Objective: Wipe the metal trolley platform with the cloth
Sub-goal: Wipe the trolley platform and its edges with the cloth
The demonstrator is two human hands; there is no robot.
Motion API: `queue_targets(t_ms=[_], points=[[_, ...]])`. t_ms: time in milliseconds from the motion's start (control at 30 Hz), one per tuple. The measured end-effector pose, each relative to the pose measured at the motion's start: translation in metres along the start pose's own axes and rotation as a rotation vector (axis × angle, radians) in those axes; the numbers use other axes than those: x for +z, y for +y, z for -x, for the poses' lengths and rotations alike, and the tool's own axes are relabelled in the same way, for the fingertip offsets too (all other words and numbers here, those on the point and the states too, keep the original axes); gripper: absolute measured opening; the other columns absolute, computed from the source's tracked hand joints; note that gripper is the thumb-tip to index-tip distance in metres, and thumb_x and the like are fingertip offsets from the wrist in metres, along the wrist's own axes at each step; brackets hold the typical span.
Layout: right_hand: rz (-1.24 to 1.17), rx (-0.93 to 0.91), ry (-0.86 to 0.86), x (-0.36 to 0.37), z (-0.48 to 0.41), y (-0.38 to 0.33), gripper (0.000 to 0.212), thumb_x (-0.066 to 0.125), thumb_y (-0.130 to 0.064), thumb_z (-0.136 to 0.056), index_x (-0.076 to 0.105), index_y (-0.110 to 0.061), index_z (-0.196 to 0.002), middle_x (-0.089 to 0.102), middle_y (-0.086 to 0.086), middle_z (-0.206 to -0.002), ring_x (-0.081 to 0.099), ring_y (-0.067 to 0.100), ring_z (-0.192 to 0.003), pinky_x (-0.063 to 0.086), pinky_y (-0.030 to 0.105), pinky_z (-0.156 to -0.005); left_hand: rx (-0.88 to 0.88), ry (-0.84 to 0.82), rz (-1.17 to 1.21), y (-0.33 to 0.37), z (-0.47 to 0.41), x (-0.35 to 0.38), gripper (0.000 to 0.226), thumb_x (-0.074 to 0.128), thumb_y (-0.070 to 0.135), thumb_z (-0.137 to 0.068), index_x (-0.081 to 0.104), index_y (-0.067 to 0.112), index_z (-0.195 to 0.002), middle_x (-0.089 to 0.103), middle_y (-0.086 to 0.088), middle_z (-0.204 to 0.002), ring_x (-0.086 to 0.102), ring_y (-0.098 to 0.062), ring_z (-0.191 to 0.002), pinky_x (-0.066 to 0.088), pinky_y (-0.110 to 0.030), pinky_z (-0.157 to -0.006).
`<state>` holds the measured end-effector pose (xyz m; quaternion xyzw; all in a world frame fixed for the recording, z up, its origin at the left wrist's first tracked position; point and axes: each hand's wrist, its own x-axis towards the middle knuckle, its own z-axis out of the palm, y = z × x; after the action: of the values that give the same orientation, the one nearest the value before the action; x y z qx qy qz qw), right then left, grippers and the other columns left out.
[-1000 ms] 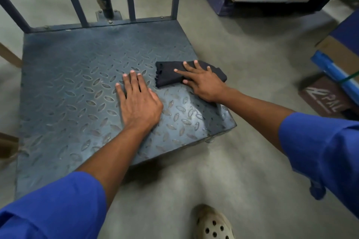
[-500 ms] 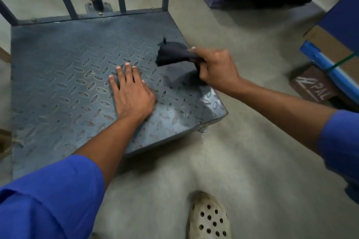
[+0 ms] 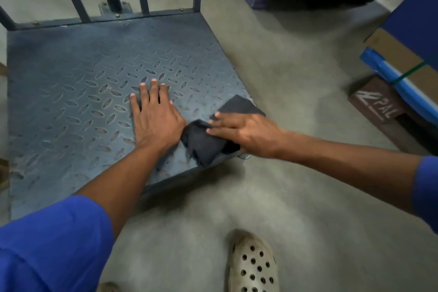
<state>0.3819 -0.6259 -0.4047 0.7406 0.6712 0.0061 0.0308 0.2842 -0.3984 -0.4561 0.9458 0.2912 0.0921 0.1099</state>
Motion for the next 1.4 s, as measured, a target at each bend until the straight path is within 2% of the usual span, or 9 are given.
queue_targets(t_ms=[100,333,467,633,733,833,1000,1200,1400], points=[[0.061,0.157,0.083,-0.021,-0.037,0.042,0.059,0.062,0.008,-0.081,0.062,-0.002,-0.139,0.062,0.024,-0.140,0.059,0.044,-0.131,0.054,0.056,-0.103,-0.009,0.002,-0.004,0.000,0.000,0.000,0.059,0.032,0.032,-0.107,0.029,0.010,-0.162,0.019,-0.012,-0.173,0.010,-0.034,-0.161,0.006,-0.057,-0.130],[0.217,0.527,-0.417,-0.003,-0.012,-0.016,0.069,0.043,-0.003,-0.103,0.008,0.001,-0.162,0.018,0.034,-0.164,0.032,0.057,-0.145,0.042,0.062,-0.109,0.023,0.009,0.019,-0.007,0.000,0.001,0.057,0.033,0.033,-0.108,0.031,0.013,-0.161,0.019,-0.011,-0.173,0.011,-0.033,-0.161,0.007,-0.056,-0.130],[0.072,0.328,-0.328,-0.033,-0.002,-0.099,0.058,0.027,0.000,-0.100,0.021,0.002,-0.158,0.041,0.028,-0.149,0.054,0.050,-0.127,0.053,0.055,-0.093,0.016,0.016,-0.012,-0.003,-0.001,0.001,0.060,0.031,0.035,-0.106,0.031,0.011,-0.161,0.021,-0.012,-0.173,0.012,-0.034,-0.161,0.010,-0.058,-0.129],[0.393,0.337,-0.089,-0.050,-0.044,-0.031,0.069,0.004,-0.008,-0.094,0.026,0.008,-0.157,0.036,0.035,-0.154,0.045,0.059,-0.134,0.052,0.059,-0.097,0.001,0.013,-0.014,-0.002,-0.001,0.003,0.059,0.033,0.033,-0.106,0.031,0.012,-0.161,0.021,-0.012,-0.173,0.013,-0.035,-0.160,0.010,-0.058,-0.129],[0.478,0.510,-0.170,-0.037,-0.047,0.025,0.051,0.024,0.005,-0.101,0.034,0.012,-0.151,0.040,0.041,-0.147,0.046,0.065,-0.128,0.047,0.065,-0.104,0.021,0.018,0.003,-0.004,-0.001,0.003,0.059,0.034,0.034,-0.106,0.032,0.012,-0.160,0.022,-0.012,-0.172,0.014,-0.035,-0.160,0.010,-0.058,-0.129],[0.408,0.543,-0.237,-0.020,-0.036,0.010,0.045,0.030,0.004,-0.101,0.042,0.010,-0.144,0.052,0.037,-0.137,0.063,0.052,-0.111,0.055,0.055,-0.089,0.031,0.031,-0.003,-0.005,0.000,0.002,0.058,0.034,0.034,-0.105,0.034,0.011,-0.159,0.024,-0.013,-0.171,0.016,-0.036,-0.159,0.012,-0.059,-0.129],[0.088,0.208,-0.277,-0.048,-0.019,-0.082,0.046,0.035,-0.002,-0.099,0.045,-0.001,-0.144,0.054,0.020,-0.133,0.067,0.042,-0.104,0.046,0.043,-0.071,0.027,0.029,-0.045,-0.001,-0.003,0.000,0.056,0.039,0.032,-0.100,0.041,0.009,-0.151,0.035,-0.015,-0.165,0.028,-0.038,-0.154,0.024,-0.060,-0.123],[0.144,0.441,0.027,-0.086,-0.067,-0.004,0.050,0.054,-0.007,-0.099,0.045,-0.011,-0.148,0.058,0.019,-0.137,0.067,0.046,-0.104,0.056,0.052,-0.081,0.031,0.072,0.051,-0.012,-0.012,-0.010,0.035,0.051,0.030,-0.100,0.054,0.018,-0.133,0.057,-0.007,-0.134,0.049,-0.028,-0.124,0.035,-0.049,-0.102],[-0.119,0.551,0.366,-0.111,-0.107,0.034,0.061,0.053,0.008,-0.085,0.068,-0.022,-0.136,0.073,0.011,-0.124,0.067,0.034,-0.113,0.054,0.042,-0.095,0.053,0.107,0.067,-0.023,-0.013,-0.007,0.043,0.046,0.033,-0.104,0.053,0.016,-0.143,0.058,-0.005,-0.143,0.047,-0.026,-0.129,0.033,-0.048,-0.102]])
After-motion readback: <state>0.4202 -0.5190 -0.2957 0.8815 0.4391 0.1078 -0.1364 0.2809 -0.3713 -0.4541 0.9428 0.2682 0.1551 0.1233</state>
